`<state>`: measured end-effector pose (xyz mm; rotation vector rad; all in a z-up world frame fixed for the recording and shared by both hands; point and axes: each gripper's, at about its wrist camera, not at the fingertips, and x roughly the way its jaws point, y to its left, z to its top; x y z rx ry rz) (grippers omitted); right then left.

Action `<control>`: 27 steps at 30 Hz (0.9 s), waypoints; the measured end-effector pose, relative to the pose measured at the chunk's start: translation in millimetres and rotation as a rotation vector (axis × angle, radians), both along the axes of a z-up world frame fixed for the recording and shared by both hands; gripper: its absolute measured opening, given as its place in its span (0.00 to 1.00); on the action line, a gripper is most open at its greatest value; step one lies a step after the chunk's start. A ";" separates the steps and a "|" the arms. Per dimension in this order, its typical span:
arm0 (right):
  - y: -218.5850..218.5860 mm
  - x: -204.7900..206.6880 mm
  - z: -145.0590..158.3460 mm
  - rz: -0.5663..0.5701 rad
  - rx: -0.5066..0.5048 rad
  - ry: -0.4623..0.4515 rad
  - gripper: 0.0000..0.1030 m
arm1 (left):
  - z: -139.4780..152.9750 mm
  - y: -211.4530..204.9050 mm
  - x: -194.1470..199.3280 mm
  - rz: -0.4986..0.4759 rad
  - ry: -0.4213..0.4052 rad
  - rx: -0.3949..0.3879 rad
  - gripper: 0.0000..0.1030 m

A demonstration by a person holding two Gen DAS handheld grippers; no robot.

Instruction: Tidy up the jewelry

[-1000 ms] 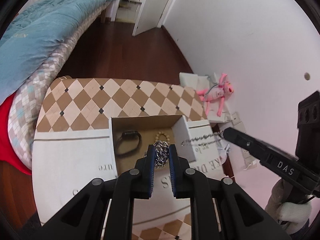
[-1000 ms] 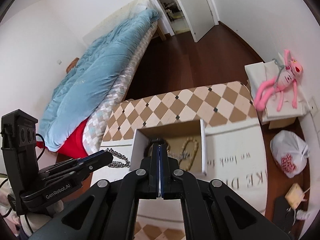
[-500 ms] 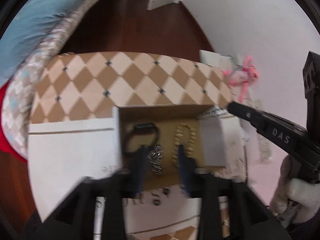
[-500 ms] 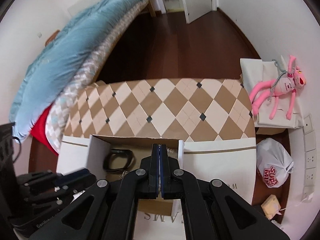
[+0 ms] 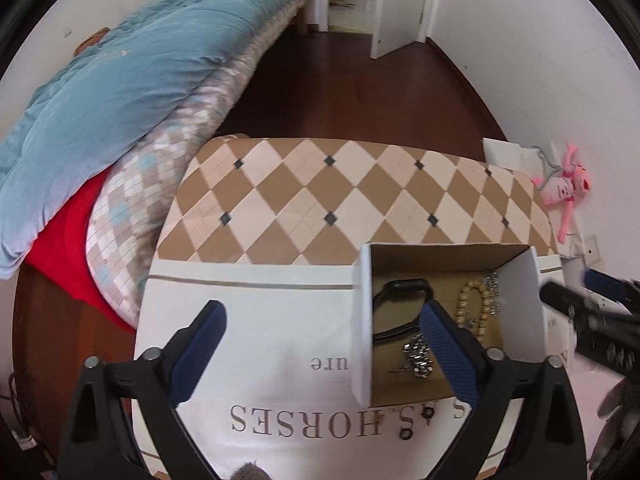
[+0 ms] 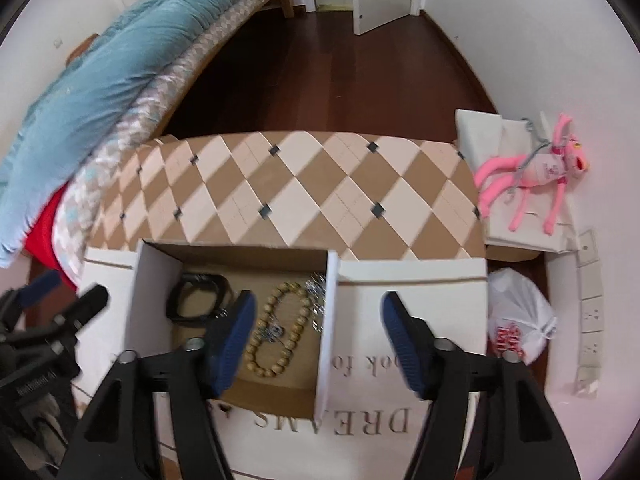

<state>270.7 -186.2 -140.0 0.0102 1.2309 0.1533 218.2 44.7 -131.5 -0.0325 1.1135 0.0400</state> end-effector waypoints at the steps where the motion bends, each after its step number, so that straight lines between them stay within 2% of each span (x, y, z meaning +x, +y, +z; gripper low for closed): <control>1: 1.0 -4.4 -2.2 -0.004 -0.018 -0.002 0.96 | -0.9 1.1 -2.4 0.001 -0.007 0.008 1.00; 6: 7.1 -29.4 -16.9 -0.014 -0.085 -0.006 0.99 | -8.6 -2.5 -12.2 -0.006 0.005 0.024 1.00; 13: 7.9 -47.7 -26.3 -0.041 -0.090 -0.009 1.00 | -8.8 -8.9 -27.8 -0.011 0.008 0.014 1.00; 17: 5.0 -56.4 -18.3 -0.057 -0.092 -0.028 1.00 | 0.7 -10.9 -36.3 -0.010 -0.014 0.019 1.00; 27: 4.3 -90.8 23.8 -0.068 -0.080 -0.112 1.00 | 35.0 -7.3 -67.3 0.021 -0.056 0.025 1.00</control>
